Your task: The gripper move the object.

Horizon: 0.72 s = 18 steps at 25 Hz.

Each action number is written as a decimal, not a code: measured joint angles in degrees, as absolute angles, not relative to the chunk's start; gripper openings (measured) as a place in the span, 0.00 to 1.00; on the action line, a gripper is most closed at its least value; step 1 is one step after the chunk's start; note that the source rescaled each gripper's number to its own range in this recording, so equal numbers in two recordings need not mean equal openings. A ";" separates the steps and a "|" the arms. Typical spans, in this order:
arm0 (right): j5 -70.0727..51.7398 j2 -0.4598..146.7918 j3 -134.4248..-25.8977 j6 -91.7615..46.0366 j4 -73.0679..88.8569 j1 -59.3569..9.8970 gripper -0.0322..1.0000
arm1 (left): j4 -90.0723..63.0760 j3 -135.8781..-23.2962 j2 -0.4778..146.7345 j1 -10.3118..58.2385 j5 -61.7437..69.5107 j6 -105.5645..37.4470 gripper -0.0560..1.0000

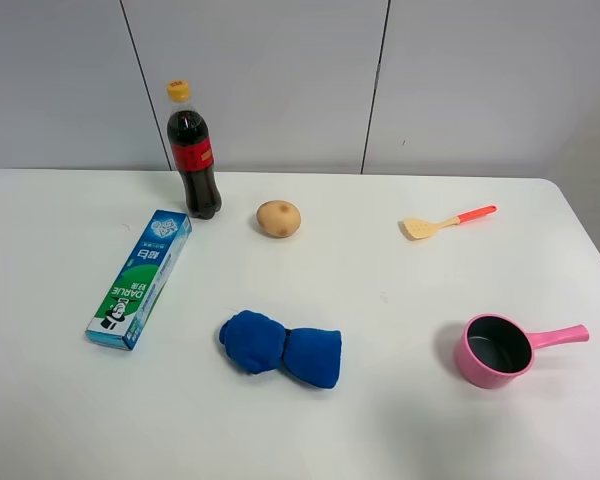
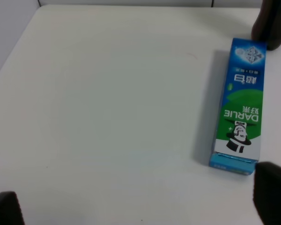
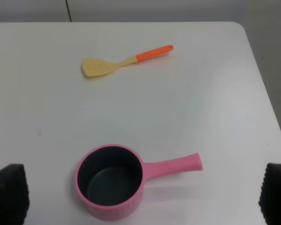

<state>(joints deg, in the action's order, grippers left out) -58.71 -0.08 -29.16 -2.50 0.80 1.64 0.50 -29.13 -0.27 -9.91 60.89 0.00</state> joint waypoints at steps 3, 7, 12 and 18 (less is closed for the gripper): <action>-60.22 -0.11 -28.12 -2.50 0.75 1.71 1.00 | 0.50 -29.13 -0.27 -9.91 60.89 0.00 1.00; -60.79 -0.11 -27.71 -2.44 0.64 1.71 1.00 | 0.50 -29.13 -0.27 -9.91 60.89 0.00 1.00; -60.79 -0.11 -27.71 0.00 -1.46 1.71 1.00 | 0.50 -29.13 -0.27 -9.91 60.89 0.00 1.00; -60.79 -0.11 -27.71 0.77 -2.07 1.71 1.00 | 0.50 -29.13 -0.27 -9.91 60.89 0.00 1.00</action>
